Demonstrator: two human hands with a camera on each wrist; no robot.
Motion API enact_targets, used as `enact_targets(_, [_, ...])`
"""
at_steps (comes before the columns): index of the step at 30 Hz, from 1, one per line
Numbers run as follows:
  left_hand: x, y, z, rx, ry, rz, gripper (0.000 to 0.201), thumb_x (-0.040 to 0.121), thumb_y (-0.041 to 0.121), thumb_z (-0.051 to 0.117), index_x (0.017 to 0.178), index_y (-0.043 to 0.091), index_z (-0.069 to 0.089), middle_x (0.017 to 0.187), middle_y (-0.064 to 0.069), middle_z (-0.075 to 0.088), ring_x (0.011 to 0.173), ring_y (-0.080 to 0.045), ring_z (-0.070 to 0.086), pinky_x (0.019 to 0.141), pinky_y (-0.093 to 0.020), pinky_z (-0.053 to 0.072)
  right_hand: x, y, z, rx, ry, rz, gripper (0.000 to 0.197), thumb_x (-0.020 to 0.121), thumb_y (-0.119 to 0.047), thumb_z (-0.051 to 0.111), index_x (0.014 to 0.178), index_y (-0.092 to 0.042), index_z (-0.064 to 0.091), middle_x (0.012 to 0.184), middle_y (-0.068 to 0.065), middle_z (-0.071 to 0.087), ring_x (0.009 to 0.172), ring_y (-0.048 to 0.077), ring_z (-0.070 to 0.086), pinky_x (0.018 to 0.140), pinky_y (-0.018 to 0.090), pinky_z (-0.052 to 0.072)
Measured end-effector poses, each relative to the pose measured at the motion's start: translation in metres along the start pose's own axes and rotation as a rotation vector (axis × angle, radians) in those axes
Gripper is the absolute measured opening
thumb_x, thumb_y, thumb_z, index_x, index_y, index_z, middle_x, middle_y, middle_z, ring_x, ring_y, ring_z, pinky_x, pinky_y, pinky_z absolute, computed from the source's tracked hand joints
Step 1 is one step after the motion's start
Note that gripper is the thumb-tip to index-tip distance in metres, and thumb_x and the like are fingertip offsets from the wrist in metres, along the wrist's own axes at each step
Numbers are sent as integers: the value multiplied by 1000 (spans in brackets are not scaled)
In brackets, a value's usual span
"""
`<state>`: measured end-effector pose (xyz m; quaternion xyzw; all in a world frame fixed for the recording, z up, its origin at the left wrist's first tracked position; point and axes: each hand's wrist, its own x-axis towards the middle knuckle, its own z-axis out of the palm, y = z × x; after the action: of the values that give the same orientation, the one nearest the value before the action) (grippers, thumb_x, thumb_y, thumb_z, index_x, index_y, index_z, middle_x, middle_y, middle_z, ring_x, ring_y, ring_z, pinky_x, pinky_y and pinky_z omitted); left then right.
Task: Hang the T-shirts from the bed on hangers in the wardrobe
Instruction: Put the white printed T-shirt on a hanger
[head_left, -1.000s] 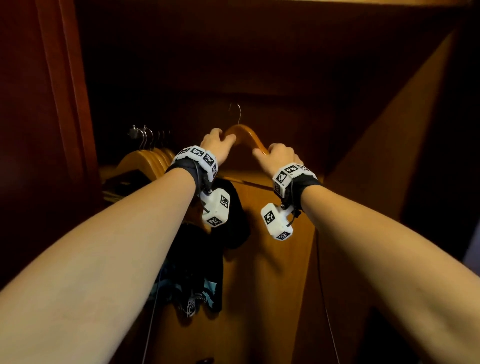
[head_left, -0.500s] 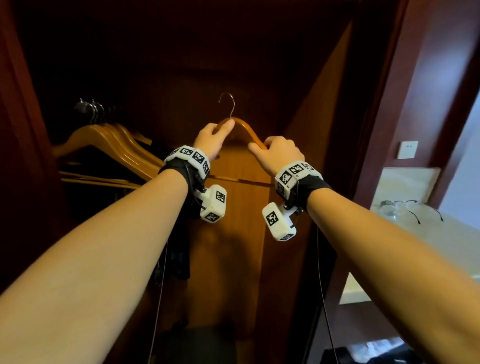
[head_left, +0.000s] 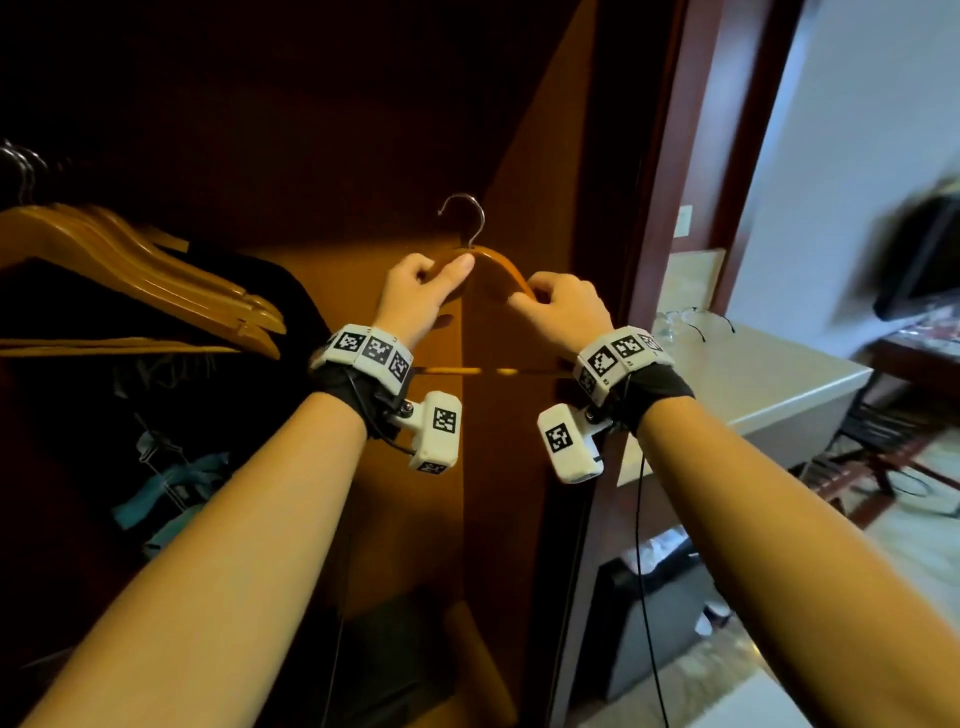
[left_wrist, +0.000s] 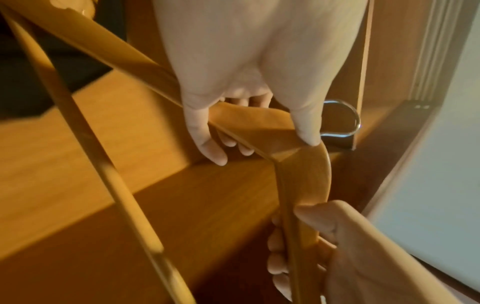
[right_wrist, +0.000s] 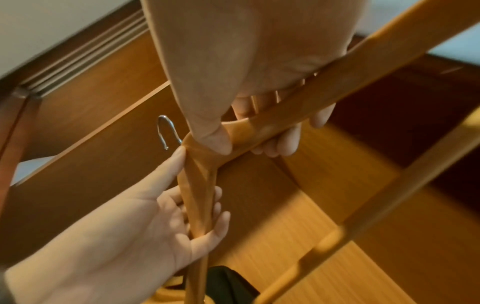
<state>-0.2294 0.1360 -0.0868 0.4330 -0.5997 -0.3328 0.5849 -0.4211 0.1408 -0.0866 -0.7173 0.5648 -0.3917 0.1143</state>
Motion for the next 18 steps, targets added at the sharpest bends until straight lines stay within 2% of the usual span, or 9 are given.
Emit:
enact_targets(3, [-21, -11, 21, -65, -92, -20, 26, 89, 38, 71, 84, 18, 56, 83, 2, 63, 82, -14, 66, 78, -45, 60, -29, 15, -2, 36, 47, 60, 16, 91, -41, 60, 89, -25, 65, 82, 3, 69, 76, 20, 68, 77, 39, 56])
enact_targets(6, [-43, -18, 48, -142, -181, -58, 24, 88, 36, 73, 89, 16, 59, 91, -2, 67, 89, -17, 68, 81, -44, 59, -57, 34, -10, 60, 87, 110, 13, 86, -36, 62, 85, -23, 64, 79, 3, 70, 77, 21, 69, 79, 43, 58])
enact_targets(9, [-62, -22, 80, -186, -258, -76, 23, 88, 34, 72, 93, 15, 60, 98, -5, 66, 93, -15, 65, 83, -44, 59, -84, 53, -25, 98, 141, 140, 7, 81, -30, 64, 77, -26, 62, 69, -3, 64, 66, 16, 62, 70, 38, 53])
enact_targets(11, [-74, -21, 103, -208, -316, -79, 19, 90, 30, 71, 93, 14, 60, 95, -3, 66, 93, -13, 65, 83, -41, 58, -104, 67, -40, 103, 181, 172, 10, 82, -27, 66, 74, -26, 61, 68, 1, 62, 65, 18, 59, 69, 37, 49])
enact_targets(12, [-79, -20, 115, -217, -347, -79, 18, 90, 28, 70, 94, 14, 60, 93, -1, 66, 92, -12, 65, 83, -39, 58, -114, 75, -48, 110, 197, 183, 10, 81, -31, 67, 76, -22, 64, 71, 8, 64, 68, 23, 61, 71, 41, 50])
enact_targets(14, [-90, -20, 143, -249, -410, -80, 17, 91, 26, 70, 94, 13, 61, 93, -2, 66, 91, -11, 65, 84, -37, 57, -134, 93, -67, 116, 226, 215, 33, 77, -43, 68, 88, -12, 69, 82, 18, 68, 79, 34, 65, 80, 49, 54])
enact_targets(16, [-100, -19, 175, -280, -465, -86, 17, 90, 27, 71, 92, 14, 60, 93, -4, 66, 90, -12, 65, 85, -38, 56, -154, 114, -87, 105, 274, 241, 38, 81, -46, 71, 92, -10, 71, 85, 17, 70, 83, 34, 66, 83, 51, 53])
enact_targets(18, [-109, -19, 209, -307, -507, -106, 17, 89, 28, 72, 90, 16, 60, 91, -1, 66, 89, -11, 65, 87, -39, 55, -174, 138, -108, 108, 333, 249, 27, 83, -44, 74, 93, -19, 73, 83, 8, 72, 82, 27, 67, 84, 48, 54])
